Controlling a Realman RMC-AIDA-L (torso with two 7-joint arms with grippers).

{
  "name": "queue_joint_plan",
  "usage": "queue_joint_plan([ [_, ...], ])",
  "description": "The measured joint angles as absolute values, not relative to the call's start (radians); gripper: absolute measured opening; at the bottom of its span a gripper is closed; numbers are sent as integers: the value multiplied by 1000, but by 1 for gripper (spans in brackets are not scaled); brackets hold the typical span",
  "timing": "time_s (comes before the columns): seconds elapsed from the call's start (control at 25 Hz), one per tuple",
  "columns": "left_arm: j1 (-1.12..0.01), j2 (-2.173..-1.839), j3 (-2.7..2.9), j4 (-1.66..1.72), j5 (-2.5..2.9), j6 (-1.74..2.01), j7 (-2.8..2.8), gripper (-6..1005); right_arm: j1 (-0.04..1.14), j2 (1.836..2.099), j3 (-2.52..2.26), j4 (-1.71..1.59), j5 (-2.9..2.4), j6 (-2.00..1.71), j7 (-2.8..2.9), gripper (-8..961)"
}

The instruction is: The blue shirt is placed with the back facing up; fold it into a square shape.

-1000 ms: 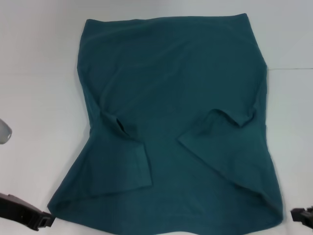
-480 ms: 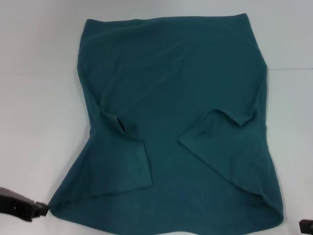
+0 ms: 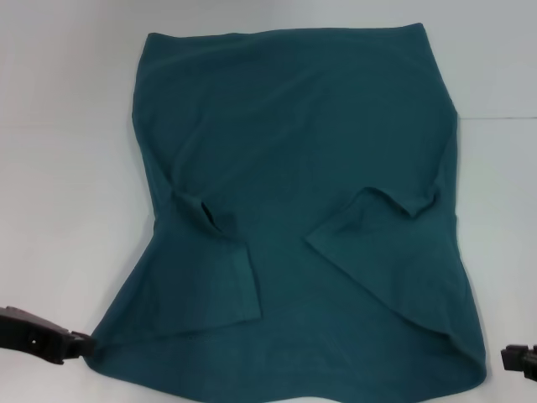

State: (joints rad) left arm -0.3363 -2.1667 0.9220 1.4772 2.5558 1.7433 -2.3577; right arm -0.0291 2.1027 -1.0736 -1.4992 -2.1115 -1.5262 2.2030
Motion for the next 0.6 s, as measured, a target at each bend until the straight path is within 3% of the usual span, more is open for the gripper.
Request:
queue_joint_plan([
  [0.2,-356,-2165,925,1466,2561,1736,-2359,81,30,2099,-1000,-1502,-2067,-1606,2181,14],
  [0.28,-367,-2165,927,1460,2565,1733,-2365,121,60,2098,-958,-1493,-2036,-1641,2152,191],
  [0.6,-431,-2164,931,1371,2610,1686,-2378,309,175,2099,-851,-1400,-1870,-1637,2039,501],
])
